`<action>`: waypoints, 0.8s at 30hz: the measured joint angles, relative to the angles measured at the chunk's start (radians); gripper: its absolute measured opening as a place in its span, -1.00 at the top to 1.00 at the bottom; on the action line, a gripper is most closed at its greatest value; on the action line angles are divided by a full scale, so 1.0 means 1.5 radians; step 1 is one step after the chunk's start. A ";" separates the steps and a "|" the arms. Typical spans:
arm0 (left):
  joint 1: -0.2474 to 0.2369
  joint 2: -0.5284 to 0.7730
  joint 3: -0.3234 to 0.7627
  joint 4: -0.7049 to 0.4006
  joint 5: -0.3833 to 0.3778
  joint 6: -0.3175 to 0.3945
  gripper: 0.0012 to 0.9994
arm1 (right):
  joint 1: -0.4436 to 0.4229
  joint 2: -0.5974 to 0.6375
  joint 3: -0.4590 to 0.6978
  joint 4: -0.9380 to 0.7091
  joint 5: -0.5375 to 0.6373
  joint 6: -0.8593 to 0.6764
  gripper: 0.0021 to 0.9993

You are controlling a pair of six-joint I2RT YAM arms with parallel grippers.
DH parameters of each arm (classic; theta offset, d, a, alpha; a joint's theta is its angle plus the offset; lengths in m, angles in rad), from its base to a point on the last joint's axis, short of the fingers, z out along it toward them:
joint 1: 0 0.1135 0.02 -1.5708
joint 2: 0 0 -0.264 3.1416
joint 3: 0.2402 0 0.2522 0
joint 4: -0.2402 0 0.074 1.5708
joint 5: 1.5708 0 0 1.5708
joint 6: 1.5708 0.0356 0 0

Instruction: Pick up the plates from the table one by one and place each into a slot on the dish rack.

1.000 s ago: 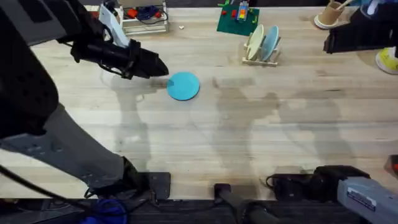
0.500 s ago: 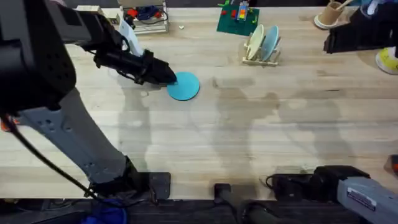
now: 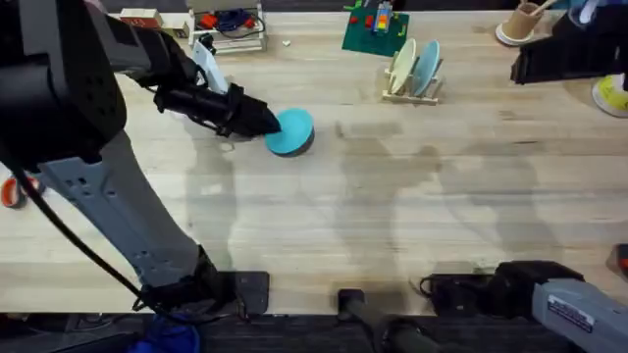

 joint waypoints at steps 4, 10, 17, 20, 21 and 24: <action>0.000 0.000 0.000 0.000 0.000 0.000 0.92 | 0.000 0.000 0.000 0.000 0.000 0.000 -0.99; 0.000 0.000 0.000 0.000 0.000 0.000 0.92 | 0.000 0.000 0.000 0.000 0.000 0.000 -0.98; 0.000 0.000 0.000 0.000 0.000 0.000 0.92 | 0.000 0.000 0.000 0.001 0.000 0.000 -0.99; 0.000 0.000 0.000 0.001 0.000 0.000 0.92 | 0.000 0.000 0.000 0.014 -0.001 0.000 -0.99; 0.000 0.000 0.000 0.001 0.000 0.000 0.92 | 0.000 0.000 0.000 0.015 -0.005 0.001 -0.99; 0.000 0.000 0.000 0.003 0.000 0.000 0.92 | 0.000 0.001 0.000 0.015 -0.034 0.016 -0.99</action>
